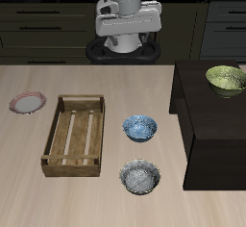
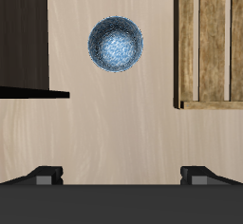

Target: Place the black bowl in the wooden tray

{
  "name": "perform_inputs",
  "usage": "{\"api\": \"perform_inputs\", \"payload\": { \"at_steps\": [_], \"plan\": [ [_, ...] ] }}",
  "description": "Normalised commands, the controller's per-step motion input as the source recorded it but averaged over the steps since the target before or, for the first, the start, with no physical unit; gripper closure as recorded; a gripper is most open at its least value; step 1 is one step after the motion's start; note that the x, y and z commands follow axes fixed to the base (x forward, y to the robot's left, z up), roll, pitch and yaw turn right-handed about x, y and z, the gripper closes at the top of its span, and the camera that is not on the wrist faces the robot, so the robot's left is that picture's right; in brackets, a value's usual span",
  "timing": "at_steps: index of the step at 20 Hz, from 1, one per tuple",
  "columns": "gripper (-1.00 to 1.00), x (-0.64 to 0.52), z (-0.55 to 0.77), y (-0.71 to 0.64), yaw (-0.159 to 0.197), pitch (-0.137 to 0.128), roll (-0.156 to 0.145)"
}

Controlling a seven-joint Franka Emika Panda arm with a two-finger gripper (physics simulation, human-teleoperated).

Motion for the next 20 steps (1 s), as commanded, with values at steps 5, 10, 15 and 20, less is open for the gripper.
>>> {"api": "perform_inputs", "payload": {
  "at_steps": [5, 10, 15, 20],
  "plan": [
    [-1.0, 0.23, 0.03, -0.06, 0.036, -0.04, -0.057],
    [-1.0, 0.44, 0.09, -0.04, 0.037, -0.04, -0.054],
    [-1.0, 0.36, 0.06, -0.04, 0.004, -0.015, -0.031],
    [-1.0, 0.5, 0.08, -0.11, 0.009, -0.027, -0.064]
  ]
}}
